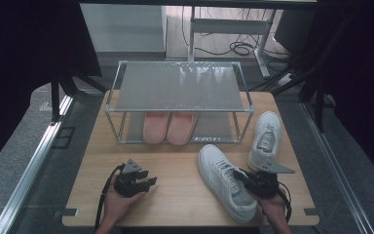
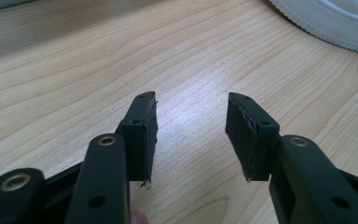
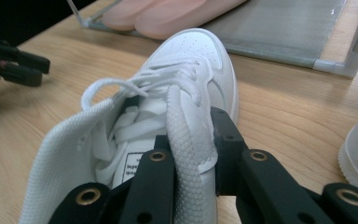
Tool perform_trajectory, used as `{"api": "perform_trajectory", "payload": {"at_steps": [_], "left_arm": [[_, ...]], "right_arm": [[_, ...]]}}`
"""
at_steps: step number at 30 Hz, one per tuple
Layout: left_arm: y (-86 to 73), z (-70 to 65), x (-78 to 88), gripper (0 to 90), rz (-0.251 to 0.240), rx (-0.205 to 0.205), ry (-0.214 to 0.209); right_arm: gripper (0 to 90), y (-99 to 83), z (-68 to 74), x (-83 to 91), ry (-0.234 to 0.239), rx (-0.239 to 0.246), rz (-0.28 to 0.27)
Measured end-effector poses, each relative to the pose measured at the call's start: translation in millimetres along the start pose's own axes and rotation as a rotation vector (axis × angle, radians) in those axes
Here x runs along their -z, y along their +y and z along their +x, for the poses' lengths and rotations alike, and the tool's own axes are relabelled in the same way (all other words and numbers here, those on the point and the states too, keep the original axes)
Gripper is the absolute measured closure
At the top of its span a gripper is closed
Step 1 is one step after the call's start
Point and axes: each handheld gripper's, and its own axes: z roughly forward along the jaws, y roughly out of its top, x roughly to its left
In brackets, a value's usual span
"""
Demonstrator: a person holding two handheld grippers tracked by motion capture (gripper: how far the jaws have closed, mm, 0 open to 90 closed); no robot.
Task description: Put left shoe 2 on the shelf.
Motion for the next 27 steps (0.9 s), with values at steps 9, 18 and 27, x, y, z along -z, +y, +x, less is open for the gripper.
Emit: {"api": "perform_trajectory", "payload": {"at_steps": [9, 18, 27], "left_arm": [[0.0, -0.1, -0.5, 54.5, 0.003, 0.0, 0.002], [0.2, 0.0, -0.7, 54.5, 0.003, 0.001, 0.002], [1.6, 0.0, 1.7, 54.5, -0.006, 0.002, 0.001]], "right_arm": [[80.5, 4.0, 0.9, 4.6, 0.032, -0.054, -0.037], [80.5, 16.6, 4.0, 15.8, 0.081, -0.104, -0.121], [80.5, 35.5, 10.6, 29.7, 0.115, -0.126, -0.212]]}}
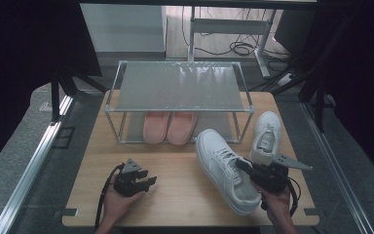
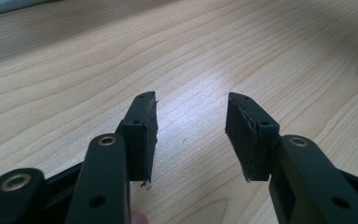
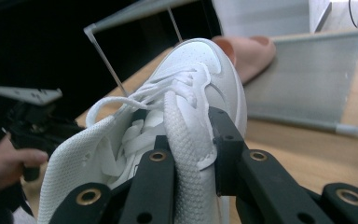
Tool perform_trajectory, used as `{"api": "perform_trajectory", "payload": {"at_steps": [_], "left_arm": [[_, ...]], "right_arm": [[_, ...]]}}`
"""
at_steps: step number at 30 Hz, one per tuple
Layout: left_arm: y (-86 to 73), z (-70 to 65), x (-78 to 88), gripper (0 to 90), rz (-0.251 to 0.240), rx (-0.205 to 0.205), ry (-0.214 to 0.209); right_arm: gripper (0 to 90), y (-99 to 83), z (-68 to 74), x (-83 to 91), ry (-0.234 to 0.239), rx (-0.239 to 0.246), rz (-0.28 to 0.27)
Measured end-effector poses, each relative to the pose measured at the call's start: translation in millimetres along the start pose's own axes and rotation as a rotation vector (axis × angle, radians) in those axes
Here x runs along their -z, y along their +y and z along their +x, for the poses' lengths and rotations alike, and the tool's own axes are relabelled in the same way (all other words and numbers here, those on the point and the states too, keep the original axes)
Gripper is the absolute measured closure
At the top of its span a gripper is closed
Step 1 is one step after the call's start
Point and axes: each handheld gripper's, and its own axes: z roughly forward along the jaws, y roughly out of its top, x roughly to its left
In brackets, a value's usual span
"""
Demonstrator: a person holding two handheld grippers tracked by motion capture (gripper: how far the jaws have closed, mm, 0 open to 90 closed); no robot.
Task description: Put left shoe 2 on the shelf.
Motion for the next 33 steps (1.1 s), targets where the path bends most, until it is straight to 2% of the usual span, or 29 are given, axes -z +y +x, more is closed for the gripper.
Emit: {"api": "perform_trajectory", "payload": {"at_steps": [7, 13, 19, 28, 33], "left_arm": [[0.9, 2.0, 2.9, 54.6, -0.008, 0.005, 0.002], [1.2, 3.0, 4.3, 54.6, -0.012, 0.008, 0.002], [1.5, 3.0, 4.3, 54.6, -0.015, 0.009, 0.0], [1.0, 3.2, 3.5, 54.5, -0.011, 0.006, -0.002], [0.9, 3.6, 3.8, 54.5, -0.012, 0.007, -0.003]], "right_arm": [[80.5, 18.4, 7.0, 2.4, 0.017, 0.009, -0.063], [80.5, 33.2, 11.1, 1.1, 0.035, -0.002, -0.115], [80.5, 46.0, 16.7, -5.8, 0.047, 0.01, -0.136], [80.5, 62.5, 21.5, -16.2, 0.08, -0.005, -0.177], [80.5, 70.7, 23.1, -19.6, 0.082, -0.007, -0.192]]}}
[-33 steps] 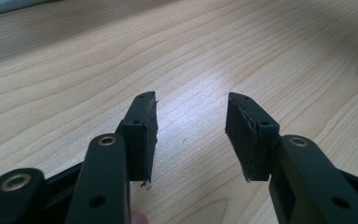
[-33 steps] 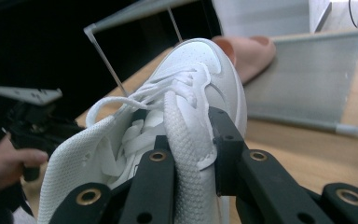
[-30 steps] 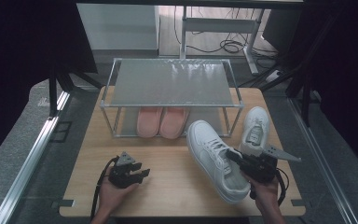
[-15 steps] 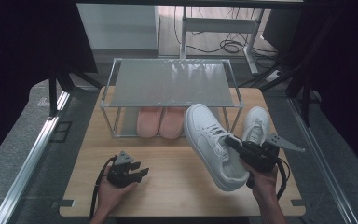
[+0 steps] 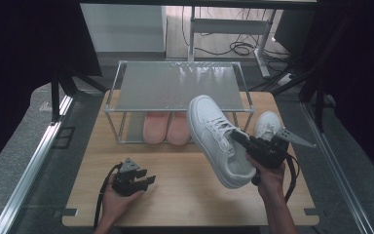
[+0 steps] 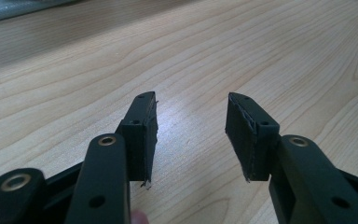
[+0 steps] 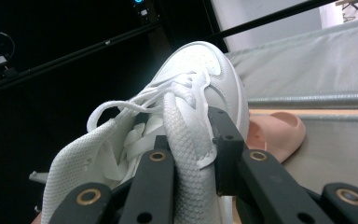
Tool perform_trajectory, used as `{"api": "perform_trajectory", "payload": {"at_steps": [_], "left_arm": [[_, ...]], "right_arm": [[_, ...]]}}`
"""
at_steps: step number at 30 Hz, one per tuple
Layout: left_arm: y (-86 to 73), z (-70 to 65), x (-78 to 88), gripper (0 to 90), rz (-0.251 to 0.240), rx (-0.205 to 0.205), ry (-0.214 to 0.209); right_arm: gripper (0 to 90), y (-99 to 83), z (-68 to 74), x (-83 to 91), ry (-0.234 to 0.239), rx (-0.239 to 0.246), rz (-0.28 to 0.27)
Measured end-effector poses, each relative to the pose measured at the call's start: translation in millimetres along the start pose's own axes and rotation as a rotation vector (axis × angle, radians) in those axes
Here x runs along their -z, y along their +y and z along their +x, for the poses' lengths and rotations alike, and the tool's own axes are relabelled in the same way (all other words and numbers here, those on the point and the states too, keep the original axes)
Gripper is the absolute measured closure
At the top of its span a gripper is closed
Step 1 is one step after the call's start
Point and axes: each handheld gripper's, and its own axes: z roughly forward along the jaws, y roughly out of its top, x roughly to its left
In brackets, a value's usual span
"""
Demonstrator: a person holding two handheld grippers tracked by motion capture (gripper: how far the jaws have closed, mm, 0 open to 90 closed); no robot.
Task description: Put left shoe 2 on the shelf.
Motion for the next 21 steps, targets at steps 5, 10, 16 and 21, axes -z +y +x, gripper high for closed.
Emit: {"api": "perform_trajectory", "payload": {"at_steps": [5, 10, 16, 21], "left_arm": [[0.0, 0.0, -0.5, 54.5, 0.001, 0.0, 0.0], [0.1, 0.1, -0.1, 54.5, 0.0, 0.001, -0.002], [-0.3, 0.6, 0.3, 54.5, -0.002, 0.008, -0.002], [-0.3, 0.6, 0.3, 54.5, -0.002, 0.009, -0.004]], "right_arm": [[80.4, 9.9, 0.0, -7.5, -0.005, -0.005, -0.022], [80.4, 20.1, 0.7, -17.5, -0.007, -0.004, -0.036], [80.5, 31.8, 0.2, -30.9, -0.015, -0.007, -0.048], [80.5, 41.3, -1.5, -43.4, -0.033, -0.008, -0.048]]}}
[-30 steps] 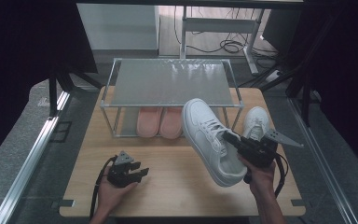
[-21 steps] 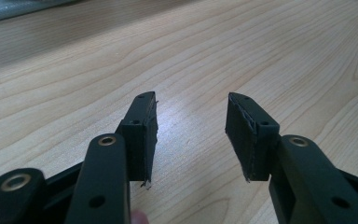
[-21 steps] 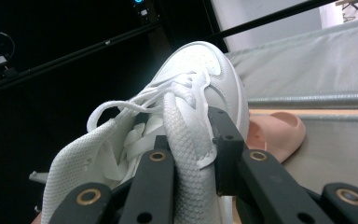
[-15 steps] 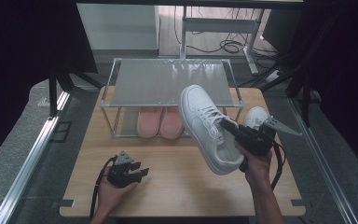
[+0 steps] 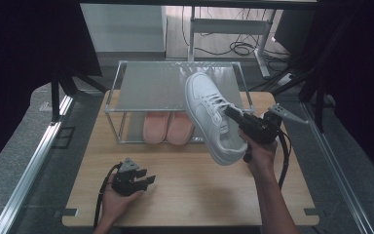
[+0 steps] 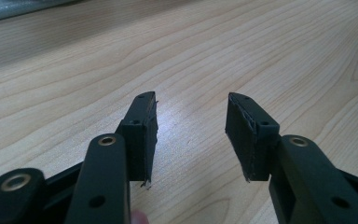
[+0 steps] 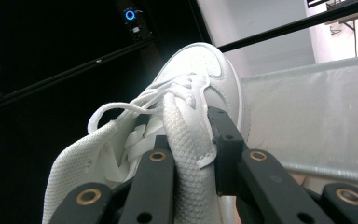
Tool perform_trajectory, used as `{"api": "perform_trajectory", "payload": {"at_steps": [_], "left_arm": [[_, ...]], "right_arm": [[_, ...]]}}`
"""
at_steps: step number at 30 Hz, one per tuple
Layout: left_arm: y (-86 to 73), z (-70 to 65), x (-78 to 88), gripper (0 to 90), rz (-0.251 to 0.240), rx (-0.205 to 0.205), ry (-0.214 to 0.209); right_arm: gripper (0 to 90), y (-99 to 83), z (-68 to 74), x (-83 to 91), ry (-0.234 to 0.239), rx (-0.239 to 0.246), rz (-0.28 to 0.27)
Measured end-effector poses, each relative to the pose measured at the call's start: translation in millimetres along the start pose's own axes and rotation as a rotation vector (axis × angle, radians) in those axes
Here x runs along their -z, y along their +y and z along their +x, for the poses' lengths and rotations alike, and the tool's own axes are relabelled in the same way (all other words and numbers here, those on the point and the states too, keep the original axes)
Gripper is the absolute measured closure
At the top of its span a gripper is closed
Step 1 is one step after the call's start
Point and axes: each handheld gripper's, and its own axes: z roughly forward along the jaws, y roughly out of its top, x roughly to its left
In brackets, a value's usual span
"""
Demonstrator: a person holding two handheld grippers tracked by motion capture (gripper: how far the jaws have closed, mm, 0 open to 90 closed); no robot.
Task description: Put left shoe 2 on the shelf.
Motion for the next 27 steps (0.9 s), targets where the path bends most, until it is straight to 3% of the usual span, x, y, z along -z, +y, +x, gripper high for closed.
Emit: {"api": "perform_trajectory", "payload": {"at_steps": [13, 27], "left_arm": [[-0.1, -0.1, -1.5, 54.6, -0.002, 0.003, -0.009], [1.2, -1.3, -2.4, 54.5, -0.001, 0.001, -0.017]], "right_arm": [[80.5, 24.2, -2.6, -39.0, -0.037, -0.004, 0.007], [80.4, 33.0, 3.4, -78.5, -0.041, -0.024, 0.02]]}}
